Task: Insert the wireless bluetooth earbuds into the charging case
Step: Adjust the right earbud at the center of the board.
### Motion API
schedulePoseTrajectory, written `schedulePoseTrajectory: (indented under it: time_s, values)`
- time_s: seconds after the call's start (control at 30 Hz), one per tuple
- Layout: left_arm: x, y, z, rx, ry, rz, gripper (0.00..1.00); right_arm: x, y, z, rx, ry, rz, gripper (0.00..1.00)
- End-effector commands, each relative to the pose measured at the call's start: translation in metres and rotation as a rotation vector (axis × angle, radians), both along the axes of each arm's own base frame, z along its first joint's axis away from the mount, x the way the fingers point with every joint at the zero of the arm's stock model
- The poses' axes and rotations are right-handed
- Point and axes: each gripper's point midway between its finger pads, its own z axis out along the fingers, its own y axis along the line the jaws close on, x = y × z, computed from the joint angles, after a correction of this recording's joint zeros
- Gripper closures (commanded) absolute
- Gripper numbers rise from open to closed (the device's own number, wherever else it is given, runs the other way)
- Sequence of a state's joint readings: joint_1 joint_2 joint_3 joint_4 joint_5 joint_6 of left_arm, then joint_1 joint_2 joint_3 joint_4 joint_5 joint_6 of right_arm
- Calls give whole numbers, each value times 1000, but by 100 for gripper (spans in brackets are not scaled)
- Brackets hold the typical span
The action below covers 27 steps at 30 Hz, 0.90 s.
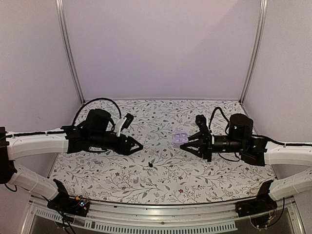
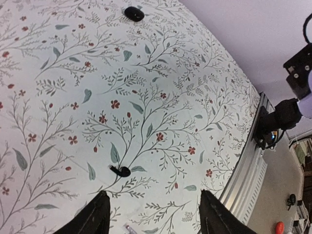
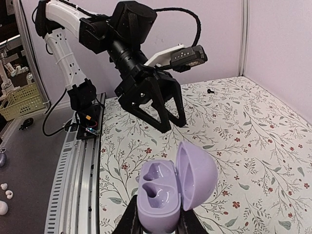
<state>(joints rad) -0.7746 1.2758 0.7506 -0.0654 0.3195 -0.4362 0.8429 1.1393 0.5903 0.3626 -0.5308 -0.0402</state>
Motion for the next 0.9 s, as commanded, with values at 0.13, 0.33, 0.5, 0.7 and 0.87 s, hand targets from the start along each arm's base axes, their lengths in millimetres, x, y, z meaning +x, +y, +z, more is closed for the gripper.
schedulePoseTrajectory:
  time_s: [0.13, 0.33, 0.5, 0.7, 0.87]
  values:
    - [-33, 63, -47, 155, 215, 214, 41, 0, -4, -8, 0, 21, -10, 100]
    - [-14, 132, -65, 73, 354, 621, 43, 1, -2, -11, -3, 17, 1, 100]
    - [-15, 179, -82, 54, 459, 881, 47, 0, 0, -13, -15, 15, 12, 100]
    - [-12, 210, -99, 137, 545, 1074, 48, 1, 2, -15, -22, 10, 18, 100]
    - [-7, 218, -119, 268, 604, 1116, 54, 3, 2, -16, -28, 7, 12, 100]
